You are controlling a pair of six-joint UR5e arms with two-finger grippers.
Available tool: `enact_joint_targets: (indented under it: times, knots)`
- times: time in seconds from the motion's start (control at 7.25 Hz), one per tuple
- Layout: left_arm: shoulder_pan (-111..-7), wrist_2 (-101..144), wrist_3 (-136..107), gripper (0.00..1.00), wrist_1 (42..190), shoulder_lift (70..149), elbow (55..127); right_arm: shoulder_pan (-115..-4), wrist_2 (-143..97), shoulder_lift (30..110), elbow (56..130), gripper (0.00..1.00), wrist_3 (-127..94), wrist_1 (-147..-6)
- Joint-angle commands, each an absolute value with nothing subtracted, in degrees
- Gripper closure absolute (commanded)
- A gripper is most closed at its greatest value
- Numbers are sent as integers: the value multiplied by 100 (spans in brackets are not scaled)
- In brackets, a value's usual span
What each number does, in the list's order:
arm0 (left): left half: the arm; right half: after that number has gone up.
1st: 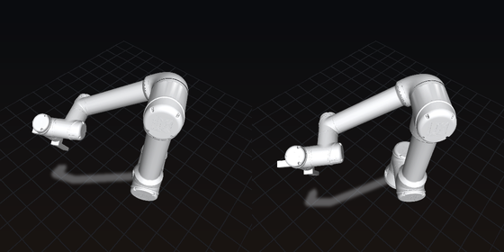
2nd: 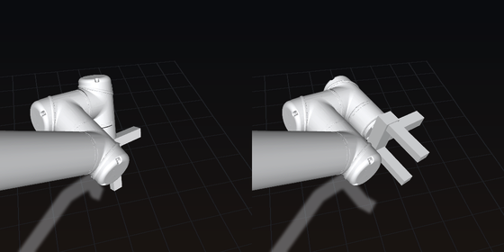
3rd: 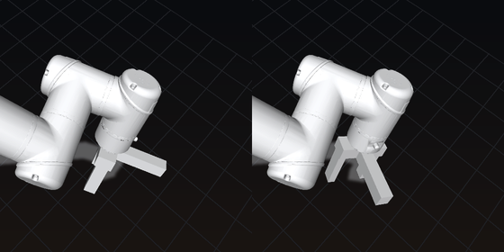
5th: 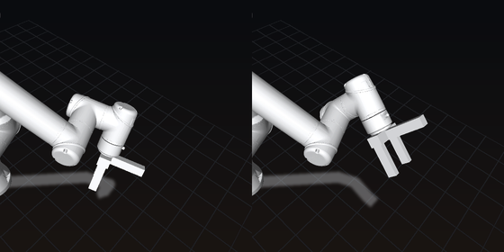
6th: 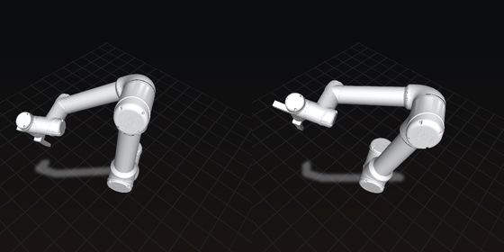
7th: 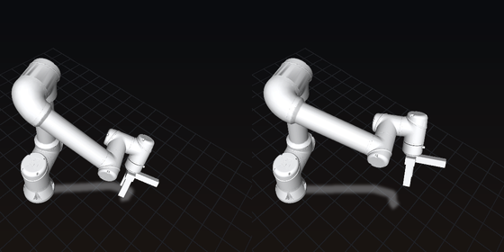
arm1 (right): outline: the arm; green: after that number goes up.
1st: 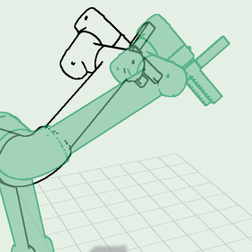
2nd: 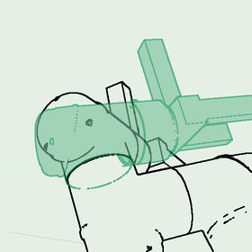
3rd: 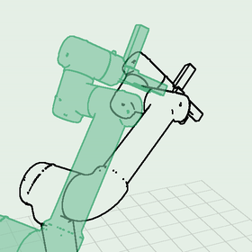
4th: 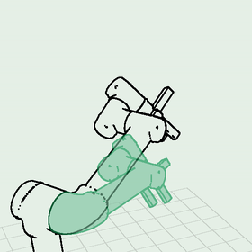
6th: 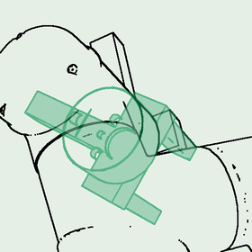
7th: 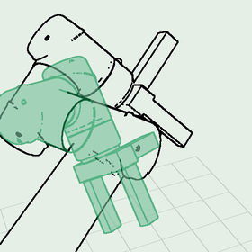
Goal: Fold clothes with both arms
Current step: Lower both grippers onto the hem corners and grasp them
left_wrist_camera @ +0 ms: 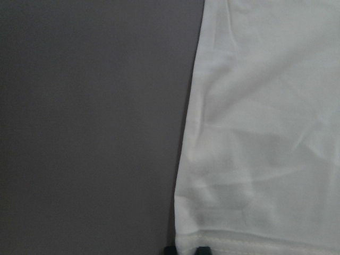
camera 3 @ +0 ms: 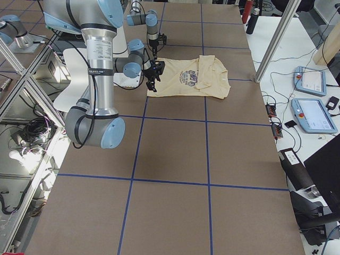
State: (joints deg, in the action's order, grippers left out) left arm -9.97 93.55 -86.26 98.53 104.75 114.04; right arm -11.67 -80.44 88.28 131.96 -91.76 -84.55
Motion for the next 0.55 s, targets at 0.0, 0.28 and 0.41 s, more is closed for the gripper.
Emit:
enact_joint_targets:
  times: [0.0,0.28,0.41]
  knots:
    - [-993,9352,-8631,100,9853,10494,11496,-986,-7824,8746,13027,0,-9289,-8446]
    - [-993,9352,-8631,100,9853,10520,11505,-582,-7464,8378,12492,11,-9727,-8446]
    - [-993,9352,-8631,100,9853,10521,11505,-415,-7358,8367,12359,26,-9886,-8446]
